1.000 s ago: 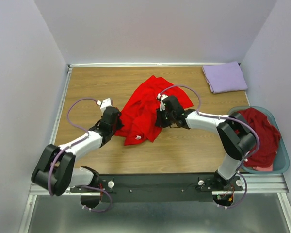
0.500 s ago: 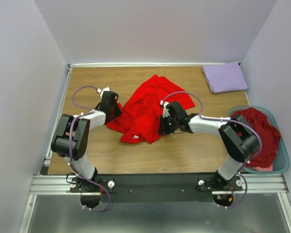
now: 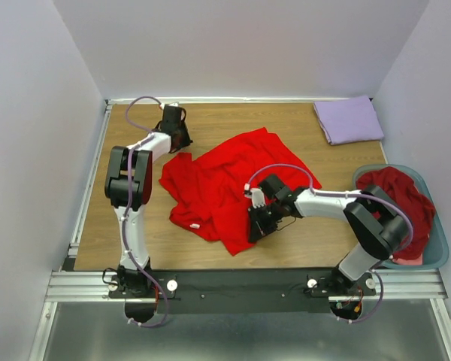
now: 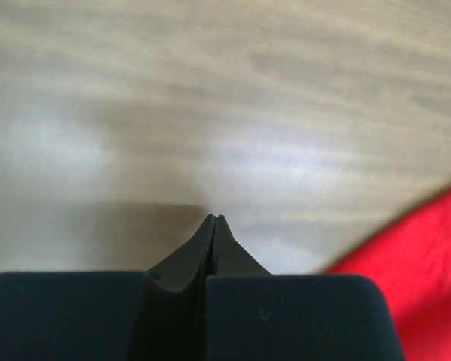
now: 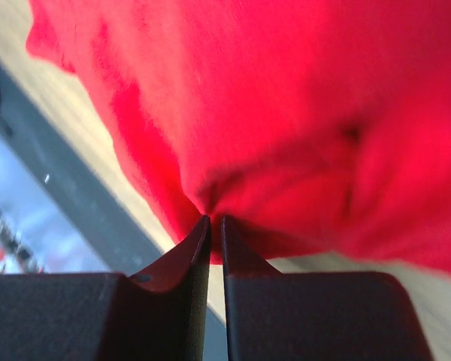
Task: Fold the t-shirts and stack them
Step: Flatten the tshirt out
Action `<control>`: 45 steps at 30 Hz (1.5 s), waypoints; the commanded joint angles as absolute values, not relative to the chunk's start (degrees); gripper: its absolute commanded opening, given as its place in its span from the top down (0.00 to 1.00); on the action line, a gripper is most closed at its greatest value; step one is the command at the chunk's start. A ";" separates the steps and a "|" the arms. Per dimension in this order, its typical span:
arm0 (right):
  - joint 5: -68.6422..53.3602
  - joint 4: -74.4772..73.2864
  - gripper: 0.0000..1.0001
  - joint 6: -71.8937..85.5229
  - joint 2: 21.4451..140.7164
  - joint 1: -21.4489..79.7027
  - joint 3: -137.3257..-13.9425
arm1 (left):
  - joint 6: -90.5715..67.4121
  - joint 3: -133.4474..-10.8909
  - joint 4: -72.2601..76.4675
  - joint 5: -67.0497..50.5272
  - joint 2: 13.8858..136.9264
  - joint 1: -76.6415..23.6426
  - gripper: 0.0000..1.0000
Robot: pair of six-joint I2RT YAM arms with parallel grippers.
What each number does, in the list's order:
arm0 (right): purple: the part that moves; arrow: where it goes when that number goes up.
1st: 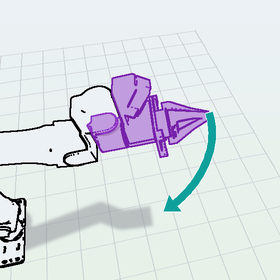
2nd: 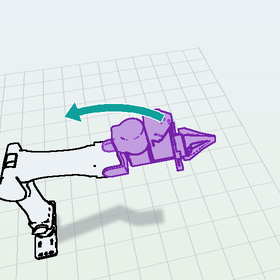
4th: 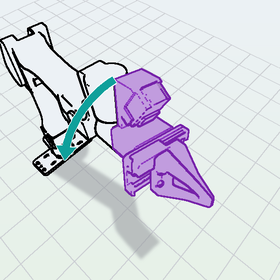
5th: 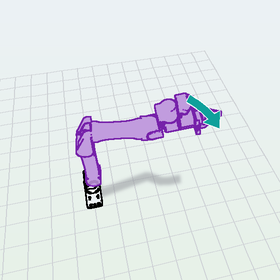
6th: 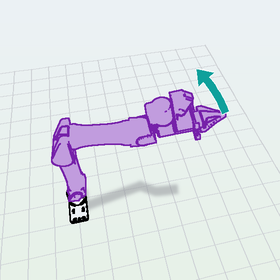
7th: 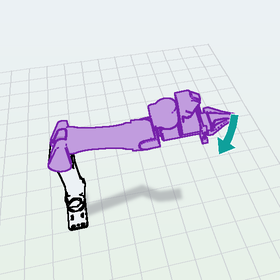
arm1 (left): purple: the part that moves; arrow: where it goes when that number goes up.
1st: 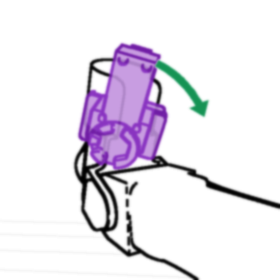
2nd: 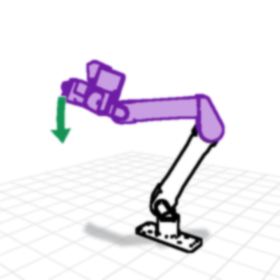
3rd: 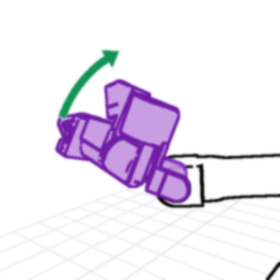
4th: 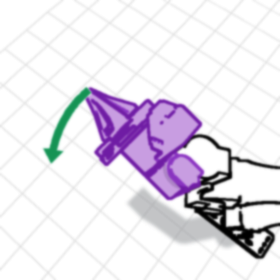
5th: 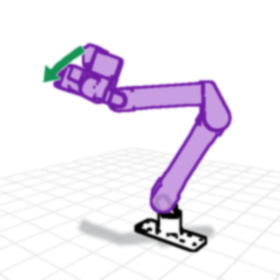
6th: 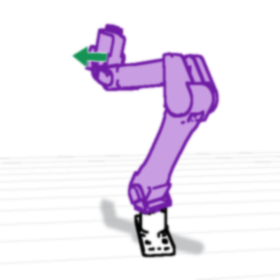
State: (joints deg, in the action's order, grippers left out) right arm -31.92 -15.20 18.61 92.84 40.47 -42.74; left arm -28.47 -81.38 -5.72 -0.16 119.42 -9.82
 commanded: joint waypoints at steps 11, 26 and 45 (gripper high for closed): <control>-24.27 -27.86 0.78 16.61 86.76 44.82 -49.30 | -25.66 -81.42 -10.03 4.03 106.56 -10.72 0.60; -25.75 -27.69 0.65 15.73 90.35 44.91 -53.44 | -37.26 -39.56 -7.48 6.95 75.85 -28.56 0.50; -26.72 -24.96 0.66 16.96 91.75 47.81 -52.11 | -30.08 -51.31 -5.61 5.01 99.64 -20.66 0.58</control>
